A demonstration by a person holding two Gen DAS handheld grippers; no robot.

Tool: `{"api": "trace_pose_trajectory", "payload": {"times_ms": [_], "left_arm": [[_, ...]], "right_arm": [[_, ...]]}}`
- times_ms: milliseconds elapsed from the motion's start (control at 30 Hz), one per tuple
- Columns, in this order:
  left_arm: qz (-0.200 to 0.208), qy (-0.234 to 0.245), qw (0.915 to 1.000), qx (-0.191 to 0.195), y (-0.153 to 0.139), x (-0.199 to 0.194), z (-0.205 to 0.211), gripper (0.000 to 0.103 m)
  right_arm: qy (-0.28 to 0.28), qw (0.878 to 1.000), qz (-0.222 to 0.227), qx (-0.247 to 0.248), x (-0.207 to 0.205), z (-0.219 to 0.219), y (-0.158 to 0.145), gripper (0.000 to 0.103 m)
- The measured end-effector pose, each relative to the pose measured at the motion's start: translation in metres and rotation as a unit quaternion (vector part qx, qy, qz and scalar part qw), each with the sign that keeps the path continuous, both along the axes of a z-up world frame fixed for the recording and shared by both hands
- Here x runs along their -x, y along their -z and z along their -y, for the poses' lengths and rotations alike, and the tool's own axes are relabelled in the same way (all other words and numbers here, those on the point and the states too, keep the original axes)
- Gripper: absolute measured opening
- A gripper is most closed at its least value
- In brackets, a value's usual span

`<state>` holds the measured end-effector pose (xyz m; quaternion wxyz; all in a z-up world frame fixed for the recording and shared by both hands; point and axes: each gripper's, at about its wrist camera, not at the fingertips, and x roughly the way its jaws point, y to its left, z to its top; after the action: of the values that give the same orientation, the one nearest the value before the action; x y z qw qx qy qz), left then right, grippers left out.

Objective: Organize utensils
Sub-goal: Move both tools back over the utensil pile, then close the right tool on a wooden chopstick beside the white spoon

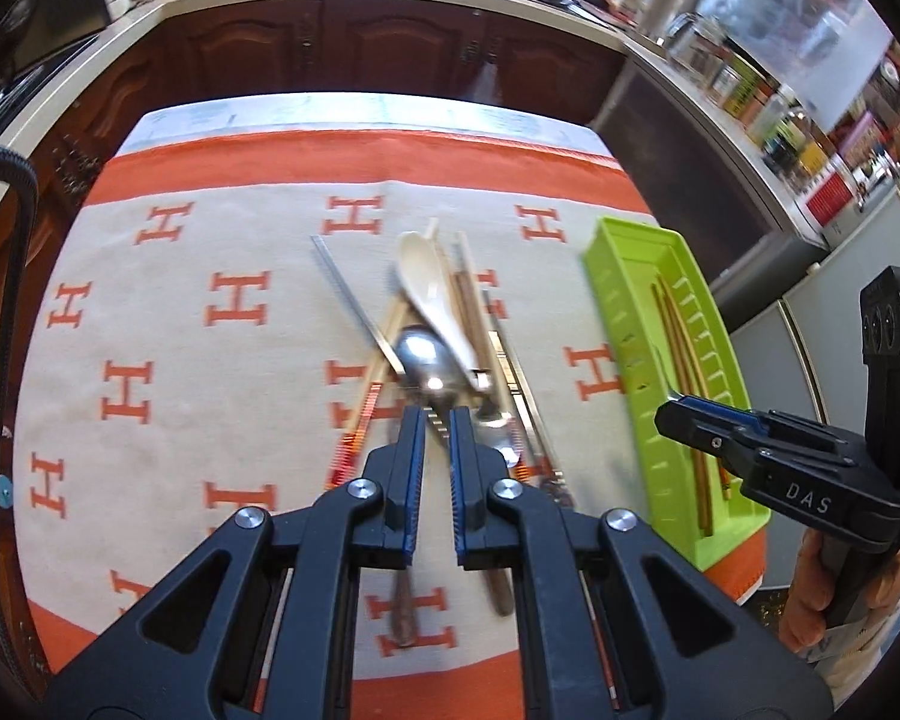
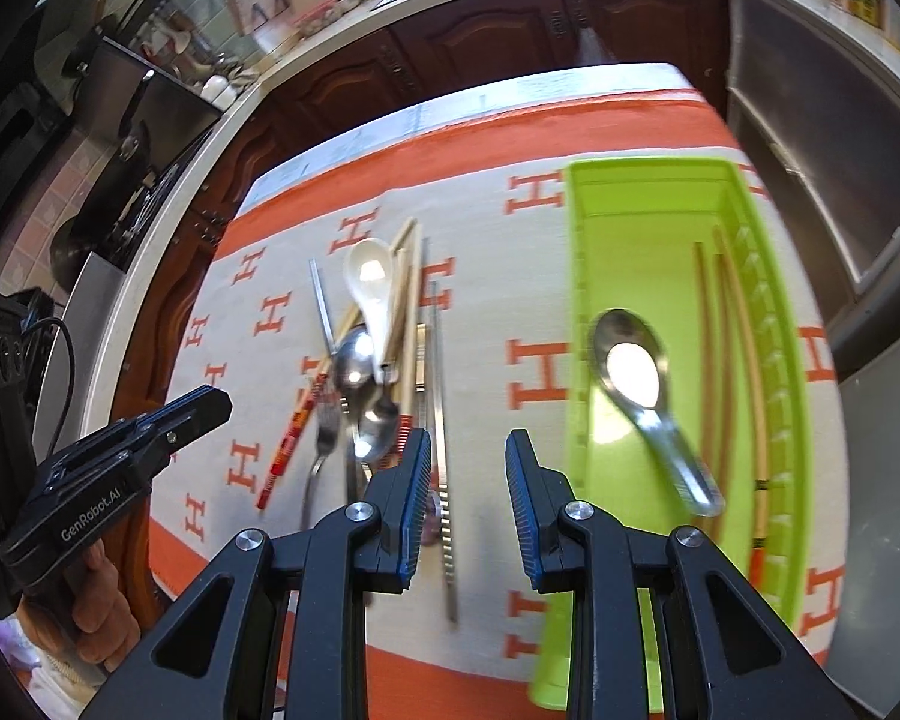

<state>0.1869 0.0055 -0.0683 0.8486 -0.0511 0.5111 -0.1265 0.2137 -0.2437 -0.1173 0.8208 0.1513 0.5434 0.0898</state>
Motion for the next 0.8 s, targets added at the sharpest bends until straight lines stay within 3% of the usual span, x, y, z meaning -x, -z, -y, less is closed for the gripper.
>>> {"api": "trace_pose_trajectory", "payload": {"times_ms": [333, 800], "left_arm": [[-0.025, 0.003, 0.9996, 0.012, 0.028, -0.007, -0.021, 0.004], [-0.067, 0.040, 0.9956, 0.051, 0.073, -0.014, 0.014, 0.004]], "right_arm": [[-0.015, 1.000, -0.016, -0.016, -0.036, -0.032, 0.023, 0.024], [0.000, 0.997, -0.046, -0.056, -0.113, -0.054, 0.065, 0.019]]}}
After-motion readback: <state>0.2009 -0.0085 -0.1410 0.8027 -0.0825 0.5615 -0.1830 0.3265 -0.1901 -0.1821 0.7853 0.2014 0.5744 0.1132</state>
